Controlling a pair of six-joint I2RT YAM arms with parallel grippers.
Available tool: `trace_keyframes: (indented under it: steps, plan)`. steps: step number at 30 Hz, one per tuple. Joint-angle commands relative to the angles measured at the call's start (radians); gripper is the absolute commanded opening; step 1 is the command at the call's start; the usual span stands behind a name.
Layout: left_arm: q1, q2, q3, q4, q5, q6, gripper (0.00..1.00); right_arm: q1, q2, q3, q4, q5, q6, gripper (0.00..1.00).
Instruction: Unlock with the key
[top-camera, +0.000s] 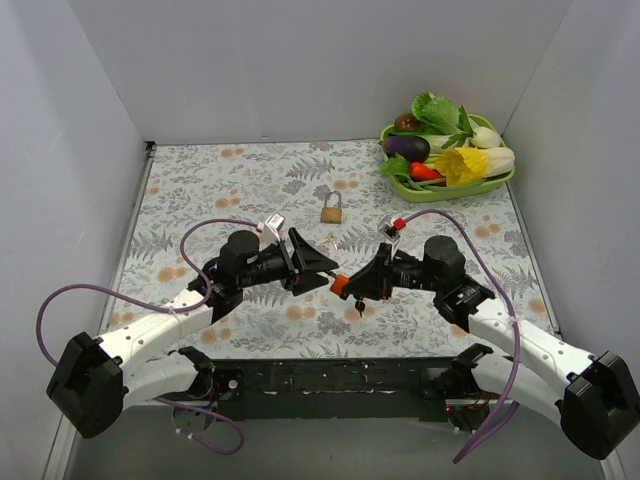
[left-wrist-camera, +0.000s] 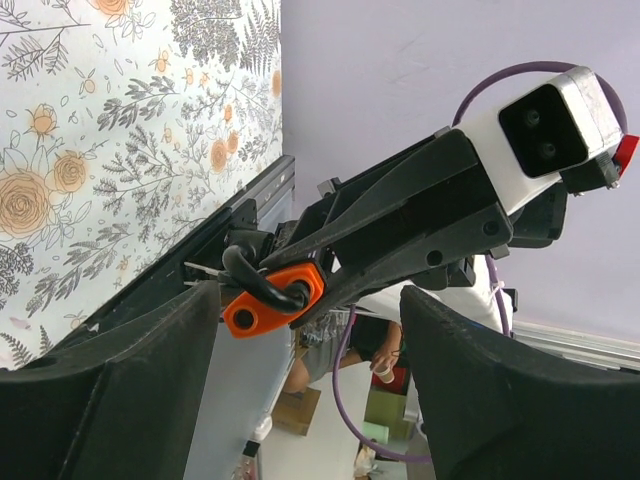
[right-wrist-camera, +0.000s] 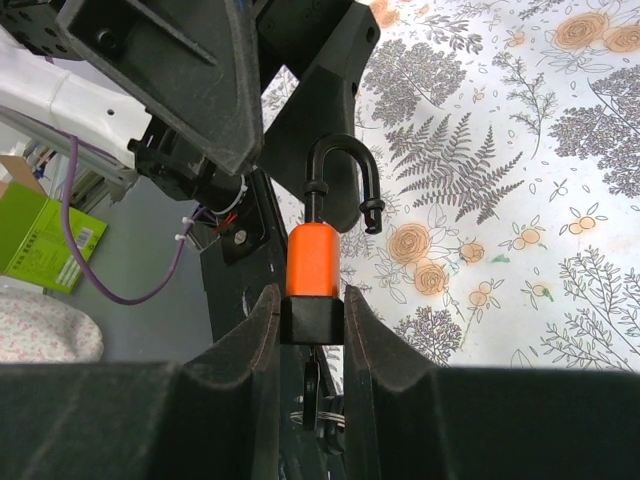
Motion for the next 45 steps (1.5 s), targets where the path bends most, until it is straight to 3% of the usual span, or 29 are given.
trace_keyframes:
  steps: [1,12,25,33,45]
  plan:
    - [-0.005,0.013,-0.004,0.06,0.009,-0.141,0.72,0.007,-0.016,-0.014,0.13,-0.036,0.03,0.01]
    - [-0.008,0.057,-0.021,0.149,0.014,-0.116,0.66,0.044,-0.022,-0.076,0.206,-0.036,0.093,0.01]
    - [-0.008,-0.001,-0.073,0.193,0.014,0.0,0.37,0.046,-0.032,-0.103,0.227,-0.014,0.134,0.01]
    - [-0.006,0.003,-0.112,0.256,0.054,0.072,0.36,0.046,-0.006,-0.13,0.294,0.0,0.191,0.01]
    - [-0.006,0.181,-0.127,0.377,0.075,0.259,0.34,0.043,0.107,-0.246,0.506,0.082,0.312,0.01]
